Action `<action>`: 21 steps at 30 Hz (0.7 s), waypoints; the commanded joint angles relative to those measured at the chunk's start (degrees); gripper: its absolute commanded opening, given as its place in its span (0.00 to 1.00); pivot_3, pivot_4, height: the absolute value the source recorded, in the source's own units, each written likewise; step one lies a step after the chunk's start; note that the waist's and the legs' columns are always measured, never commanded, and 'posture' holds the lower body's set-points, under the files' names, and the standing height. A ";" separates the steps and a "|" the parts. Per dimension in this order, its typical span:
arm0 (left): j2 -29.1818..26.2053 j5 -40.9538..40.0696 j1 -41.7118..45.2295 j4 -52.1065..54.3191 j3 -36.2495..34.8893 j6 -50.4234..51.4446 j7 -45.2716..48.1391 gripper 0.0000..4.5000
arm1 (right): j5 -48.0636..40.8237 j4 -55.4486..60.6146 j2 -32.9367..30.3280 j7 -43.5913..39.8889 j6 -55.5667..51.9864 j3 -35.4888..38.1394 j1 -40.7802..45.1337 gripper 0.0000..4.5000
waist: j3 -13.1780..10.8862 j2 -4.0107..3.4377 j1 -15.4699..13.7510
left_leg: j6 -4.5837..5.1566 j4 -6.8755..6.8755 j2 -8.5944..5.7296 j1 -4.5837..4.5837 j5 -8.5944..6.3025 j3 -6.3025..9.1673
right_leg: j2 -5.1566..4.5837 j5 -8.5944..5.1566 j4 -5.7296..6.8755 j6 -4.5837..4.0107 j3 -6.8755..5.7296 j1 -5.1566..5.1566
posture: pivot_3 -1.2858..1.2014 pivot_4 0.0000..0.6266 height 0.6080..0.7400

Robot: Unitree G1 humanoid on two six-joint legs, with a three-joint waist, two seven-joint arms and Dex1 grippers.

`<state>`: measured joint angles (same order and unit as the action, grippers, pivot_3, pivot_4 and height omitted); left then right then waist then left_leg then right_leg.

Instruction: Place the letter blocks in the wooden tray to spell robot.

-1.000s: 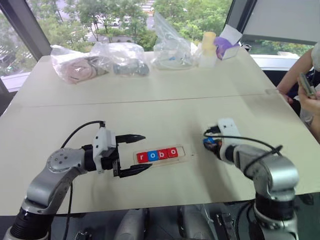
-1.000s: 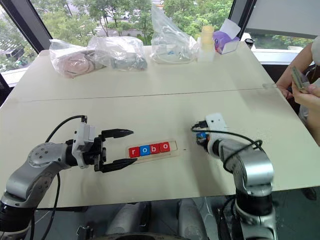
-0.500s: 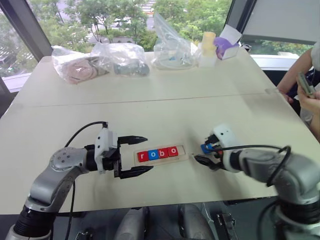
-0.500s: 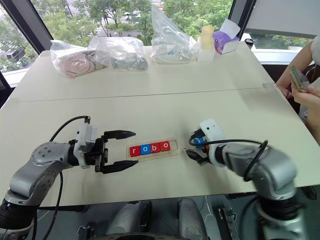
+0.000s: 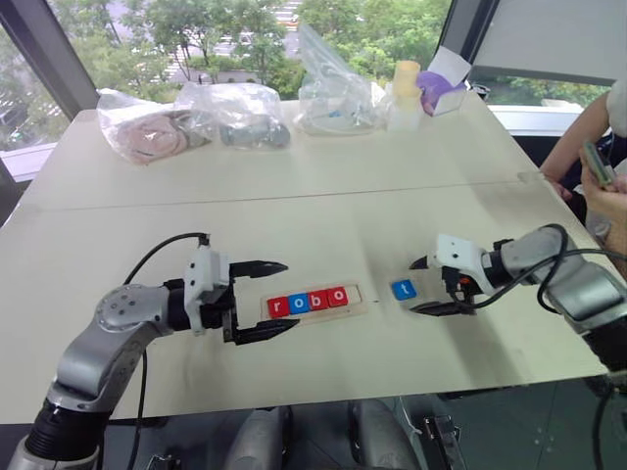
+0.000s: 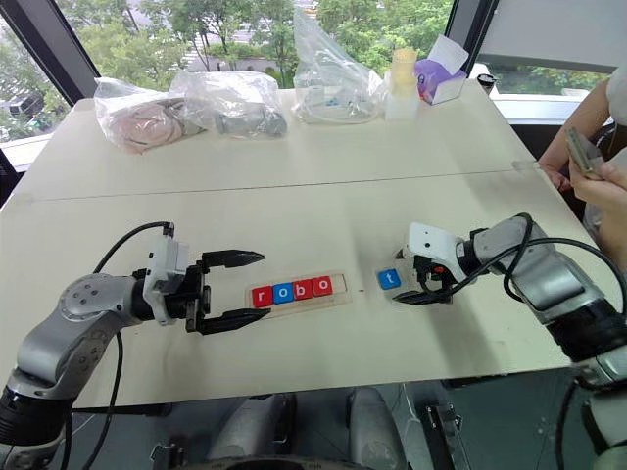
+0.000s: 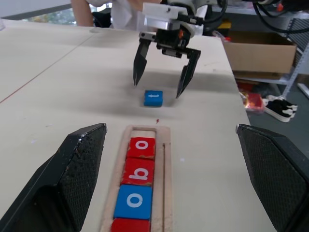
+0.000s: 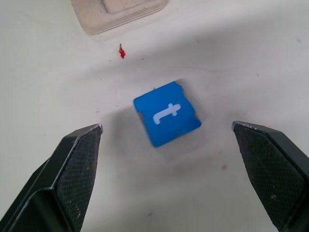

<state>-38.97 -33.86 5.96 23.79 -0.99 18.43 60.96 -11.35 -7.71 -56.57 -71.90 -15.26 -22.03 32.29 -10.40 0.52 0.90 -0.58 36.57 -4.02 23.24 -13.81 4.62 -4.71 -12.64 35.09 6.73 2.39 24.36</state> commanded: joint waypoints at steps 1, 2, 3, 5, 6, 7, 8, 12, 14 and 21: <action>-0.86 -1.02 -0.55 2.54 -2.01 0.06 -0.49 1.00 | 2.78 -5.43 2.30 -3.47 5.30 0.02 2.25 0.99 | 0.00 -0.01 -0.11 | 0.00 0.00 -0.01 0.01 0.00 0.00 | -0.02 0.00 0.00 0.00 0.01 0.01 | 0.52 0.24 1.00; -0.99 -1.08 -0.73 2.64 -2.22 0.08 -0.53 1.00 | 3.19 -6.21 2.85 -4.47 6.07 0.16 2.48 0.99 | 0.00 -0.01 -0.12 | 0.00 0.00 -0.01 0.01 0.00 0.00 | -0.02 0.00 0.00 0.00 0.01 0.01 | 0.52 0.24 1.00; -1.13 -1.13 -0.96 2.76 -2.43 0.08 -0.57 1.00 | 3.56 -6.94 3.40 -5.20 6.81 0.34 2.66 0.99 | -0.01 0.00 -0.18 | 0.00 0.00 -0.02 0.01 0.00 0.00 | -0.04 0.00 0.00 0.00 0.01 0.01 | 0.52 0.24 1.00; -1.29 -1.25 -1.28 2.98 -2.75 0.17 -0.70 1.00 | 4.14 -8.13 4.50 -6.05 8.62 0.93 2.82 0.99 | -0.01 0.01 -0.20 | -0.01 0.01 -0.02 0.01 0.00 0.02 | -0.04 0.00 0.00 -0.02 0.00 0.00 | 0.52 0.24 1.00; -1.34 -1.40 -1.40 3.18 -2.91 0.33 -0.87 1.00 | 4.86 -8.76 4.94 -6.12 9.56 0.99 2.84 0.99 | -0.01 0.01 -0.19 | -0.01 0.01 -0.02 0.00 0.00 0.02 | -0.04 0.01 0.00 -0.03 0.00 0.00 | 0.52 0.24 1.00; -1.39 -1.56 -1.43 3.29 -3.08 0.49 -1.02 1.00 | 5.55 -9.25 5.25 -6.35 10.63 0.97 2.81 0.99 | -0.01 0.01 -0.17 | -0.02 0.01 -0.02 0.00 0.00 0.02 | -0.03 0.01 0.01 -0.04 0.01 0.00 | 0.52 0.24 1.00; -1.45 -1.70 -1.40 3.28 -3.20 0.59 -1.09 1.00 | 6.18 -9.65 5.47 -6.61 11.53 0.94 2.76 0.99 | -0.01 0.01 -0.17 | -0.02 0.01 -0.02 -0.01 0.00 0.03 | -0.03 0.01 0.02 -0.04 0.00 0.00 | 0.52 0.24 1.00; -1.66 -1.88 -1.29 3.25 -3.45 0.82 -1.19 1.00 | 7.10 -11.17 6.40 -7.02 13.46 1.79 2.79 0.71 | 0.00 0.01 -0.07 | -0.02 0.01 -0.02 -0.03 0.00 0.03 | -0.02 0.01 0.03 -0.04 0.01 -0.01 | 0.52 0.24 1.00; -1.65 -1.85 -1.20 3.23 -3.54 0.95 -1.20 1.00 | 7.10 -11.58 6.86 -7.21 13.66 2.25 3.07 0.50 | 0.00 0.01 -0.10 | -0.03 0.01 -0.02 -0.05 0.00 0.03 | -0.02 0.02 0.05 -0.05 0.01 -0.02 | 0.52 0.24 1.00; -2.24 -2.22 -1.69 4.01 -3.73 1.57 -0.80 1.00 | 7.08 -4.91 10.11 -4.91 12.41 4.04 4.52 0.26 | -0.01 0.00 0.10 | -0.05 0.03 0.00 -0.07 0.02 0.03 | 0.00 0.04 0.10 -0.09 0.03 0.00 | 0.52 0.24 1.00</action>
<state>-40.44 -34.59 4.60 25.62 -3.14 19.82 59.73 -4.18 -16.42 -46.77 -77.29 -2.31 -19.53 34.92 -10.41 0.51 1.00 -0.63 36.59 -4.02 23.18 -13.80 4.65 -4.71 -12.59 35.20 6.64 2.42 24.38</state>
